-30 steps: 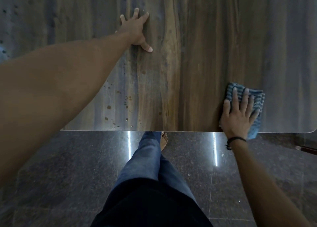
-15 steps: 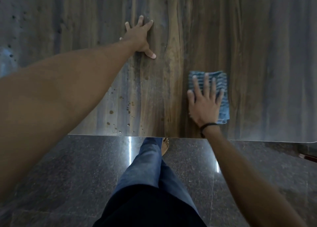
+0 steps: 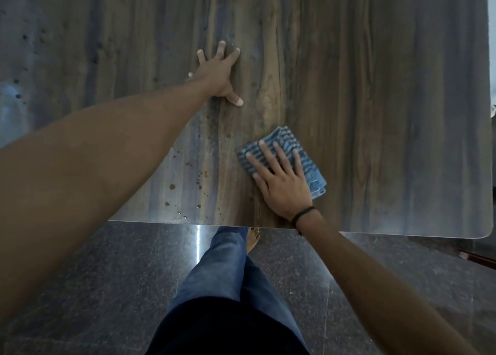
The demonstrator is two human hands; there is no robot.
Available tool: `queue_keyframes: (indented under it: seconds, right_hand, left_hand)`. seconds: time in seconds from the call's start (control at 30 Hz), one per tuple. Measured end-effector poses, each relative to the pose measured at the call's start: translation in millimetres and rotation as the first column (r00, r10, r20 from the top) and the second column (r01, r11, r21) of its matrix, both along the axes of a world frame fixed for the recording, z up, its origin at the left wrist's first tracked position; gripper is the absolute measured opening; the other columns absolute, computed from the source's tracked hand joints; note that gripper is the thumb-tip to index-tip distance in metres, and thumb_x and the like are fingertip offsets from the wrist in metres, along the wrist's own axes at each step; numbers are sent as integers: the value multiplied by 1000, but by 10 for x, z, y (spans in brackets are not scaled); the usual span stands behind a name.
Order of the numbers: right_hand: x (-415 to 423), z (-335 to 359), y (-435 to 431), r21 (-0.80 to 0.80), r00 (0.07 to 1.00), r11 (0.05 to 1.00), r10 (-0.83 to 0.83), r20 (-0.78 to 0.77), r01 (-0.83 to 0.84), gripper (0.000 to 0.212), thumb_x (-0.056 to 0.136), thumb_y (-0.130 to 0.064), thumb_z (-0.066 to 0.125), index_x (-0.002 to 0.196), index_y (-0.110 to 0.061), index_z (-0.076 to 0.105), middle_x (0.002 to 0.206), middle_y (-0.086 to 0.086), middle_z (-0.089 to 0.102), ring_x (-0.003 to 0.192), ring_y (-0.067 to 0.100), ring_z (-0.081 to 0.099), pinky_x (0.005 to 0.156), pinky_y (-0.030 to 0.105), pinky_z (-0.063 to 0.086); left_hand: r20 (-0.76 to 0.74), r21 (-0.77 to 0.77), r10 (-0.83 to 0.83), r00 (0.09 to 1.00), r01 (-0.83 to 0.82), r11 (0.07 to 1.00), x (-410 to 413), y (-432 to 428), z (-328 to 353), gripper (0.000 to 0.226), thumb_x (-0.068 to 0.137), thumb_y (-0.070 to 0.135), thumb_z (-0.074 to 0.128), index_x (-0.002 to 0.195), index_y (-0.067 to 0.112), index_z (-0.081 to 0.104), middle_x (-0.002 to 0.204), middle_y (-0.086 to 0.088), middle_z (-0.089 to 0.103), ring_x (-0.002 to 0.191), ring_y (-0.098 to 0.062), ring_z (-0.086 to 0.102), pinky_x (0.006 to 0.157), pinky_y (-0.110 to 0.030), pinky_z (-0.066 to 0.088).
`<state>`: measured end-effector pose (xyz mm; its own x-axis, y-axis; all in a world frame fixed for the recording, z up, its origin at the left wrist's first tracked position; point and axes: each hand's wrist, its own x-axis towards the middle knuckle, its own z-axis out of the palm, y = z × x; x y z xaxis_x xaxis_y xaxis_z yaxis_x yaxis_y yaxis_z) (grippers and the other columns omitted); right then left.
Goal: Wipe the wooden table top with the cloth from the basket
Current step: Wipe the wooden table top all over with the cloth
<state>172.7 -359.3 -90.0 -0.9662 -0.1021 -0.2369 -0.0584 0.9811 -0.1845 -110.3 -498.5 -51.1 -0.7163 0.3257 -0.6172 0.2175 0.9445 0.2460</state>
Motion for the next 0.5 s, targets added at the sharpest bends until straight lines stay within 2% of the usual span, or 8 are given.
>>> queue_keyframes:
  seconds: [0.07, 0.13, 0.2, 0.27, 0.33, 0.4, 0.43, 0.5]
  right_hand:
    - [-44, 8, 197, 11, 996, 996, 93, 13, -93, 52, 107, -51, 18, 159, -43, 14, 169, -8, 9, 155, 23, 11, 123, 57, 3]
    - [-343, -4, 384, -10, 995, 995, -95, 2, 95, 52, 108, -52, 17, 159, -46, 9, 169, -10, 4, 156, 20, 4, 124, 55, -2]
    - [-661, -11, 476, -35, 938, 938, -346, -10, 346, 52, 107, -52, 16, 159, -46, 8, 169, -11, 0, 156, 17, -2, 123, 54, -4]
    - [-720, -2, 360, -54, 897, 897, -441, -22, 439, 54, 107, -51, 16, 159, -44, 7, 169, -9, -2, 156, 19, -4, 123, 56, -5]
    - [-426, -29, 107, -46, 959, 959, -282, -20, 281, 55, 107, -51, 19, 160, -41, 9, 169, -4, 0, 156, 24, 0, 122, 59, -5]
    - [177, -36, -123, -31, 1000, 999, 10, -6, -11, 54, 107, -50, 23, 159, -41, 15, 169, -2, 8, 155, 27, 9, 122, 61, 2]
    - [440, -28, -150, -25, 991, 991, 133, -10, -133, 53, 107, -50, 26, 159, -41, 19, 169, -2, 12, 155, 27, 13, 122, 61, 6]
    - [543, -35, 8, -32, 963, 962, 270, -9, -270, 52, 106, -51, 27, 158, -44, 21, 168, -5, 15, 154, 24, 17, 122, 59, 7]
  left_hand:
    - [-4, 4, 2, 1000, -2, 1000, -9, -17, -25, 136, 63, 51, 91, 160, 39, -3, 167, 6, -21, 148, -52, -16, 111, -76, 21]
    - [-13, 0, 0, 1000, 0, 1000, -12, -11, -53, 137, 61, 52, 91, 160, 39, -3, 167, 5, -20, 148, -53, -16, 111, -76, 20]
    - [-15, -6, -14, 1000, 14, 1000, -16, -2, -63, 138, 60, 53, 91, 160, 39, -3, 167, 4, -20, 147, -54, -15, 112, -76, 18]
    - [-10, -1, -14, 1000, 14, 1000, -38, -4, -76, 140, 58, 55, 91, 160, 39, -4, 167, 3, -20, 146, -55, -15, 112, -76, 17]
    - [-17, 2, -17, 1000, 17, 1000, -54, -37, -90, 143, 54, 59, 90, 160, 38, -4, 167, 2, -20, 147, -55, -15, 112, -77, 16]
    - [-27, 6, -27, 999, 27, 1000, -60, -46, -108, 146, 49, 64, 88, 160, 38, -4, 167, 0, -20, 148, -54, -14, 112, -77, 15]
    - [-23, 8, -21, 1000, 21, 1000, -42, -38, -92, 144, 52, 61, 89, 160, 38, -4, 167, 1, -20, 147, -54, -14, 112, -77, 15]
    - [-16, 10, -11, 1000, 12, 1000, -40, -20, -99, 140, 58, 55, 91, 160, 38, -3, 167, 2, -19, 147, -55, -14, 112, -77, 17]
